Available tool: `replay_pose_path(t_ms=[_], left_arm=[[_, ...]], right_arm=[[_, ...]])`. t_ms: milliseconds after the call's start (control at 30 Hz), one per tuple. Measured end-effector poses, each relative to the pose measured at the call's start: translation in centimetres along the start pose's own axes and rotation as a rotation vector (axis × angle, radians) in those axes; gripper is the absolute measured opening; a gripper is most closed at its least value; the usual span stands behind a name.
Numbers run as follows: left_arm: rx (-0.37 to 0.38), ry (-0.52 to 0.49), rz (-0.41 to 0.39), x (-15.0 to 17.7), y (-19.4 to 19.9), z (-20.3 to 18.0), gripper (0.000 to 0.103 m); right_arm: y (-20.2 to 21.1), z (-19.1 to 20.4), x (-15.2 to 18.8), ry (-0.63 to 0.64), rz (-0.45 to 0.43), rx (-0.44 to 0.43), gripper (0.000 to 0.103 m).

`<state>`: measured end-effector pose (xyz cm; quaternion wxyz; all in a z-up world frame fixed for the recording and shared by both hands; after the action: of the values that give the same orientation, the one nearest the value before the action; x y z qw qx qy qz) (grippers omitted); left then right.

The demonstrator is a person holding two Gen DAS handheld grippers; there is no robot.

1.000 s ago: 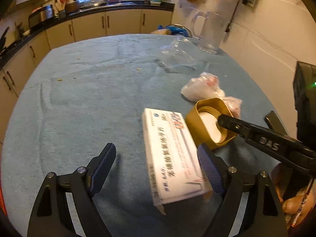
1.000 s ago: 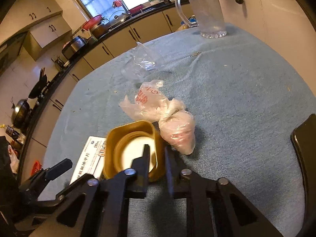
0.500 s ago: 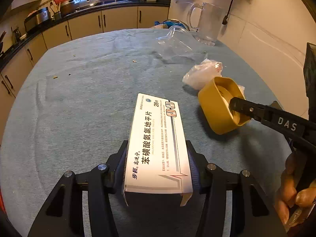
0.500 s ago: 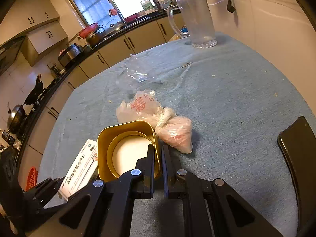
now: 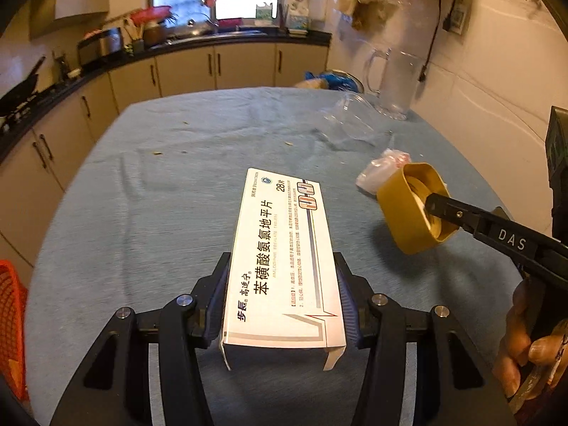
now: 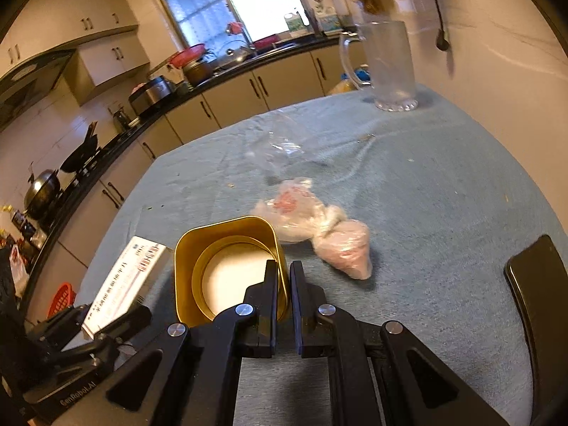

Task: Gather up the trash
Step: 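Lift and carry the white box and gold tin over the orange basket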

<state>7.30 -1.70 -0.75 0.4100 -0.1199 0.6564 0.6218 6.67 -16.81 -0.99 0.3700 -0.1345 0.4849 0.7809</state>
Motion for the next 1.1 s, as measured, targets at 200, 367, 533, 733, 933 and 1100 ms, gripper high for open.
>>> replay_pose_path(t_ms=[200, 367, 533, 733, 933, 1100], left_arm=[[-0.046, 0.031, -0.035, 0.1, 0.7, 1.4, 0.052], [-0.056, 0.035, -0.040, 0.1, 0.6, 1.5, 0.053], [-0.059, 0.035, -0.050, 0.2, 1.2, 1.6, 0.053], [-0.073, 0.044, -0.064, 0.5, 2.6, 2.1, 0.053], [-0.094, 0.061, -0.077, 1.4, 4.5, 3.2, 0.053], [-0.115, 0.090, -0.095, 2.5, 6.5, 5.0, 0.053]], right_arm=[[0.2, 1.0, 0.3, 0.047, -0.015, -0.016, 0.008], [0.4, 1.3, 0.6, 0.068, -0.024, -0.026, 0.008], [0.5, 1.6, 0.6, 0.080, -0.030, -0.034, 0.008], [0.5, 2.2, 0.7, 0.102, -0.033, -0.035, 0.008], [0.8, 2.8, 0.9, 0.079, -0.018, -0.058, 0.008], [1.2, 5.2, 2.4, 0.087, 0.008, -0.094, 0.008]])
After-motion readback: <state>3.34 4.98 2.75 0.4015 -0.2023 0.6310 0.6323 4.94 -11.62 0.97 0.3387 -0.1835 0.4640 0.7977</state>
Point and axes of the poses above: each gripper's, at about its wrist camera, not at the fingertips, and y roughly against the way its jaws point, z to its left, x to its underside, the point moved 7 cm from there along -y, roughly the way its jaws point, and after that the axes turned 14 degrees about -y, right-handed, at the moved point
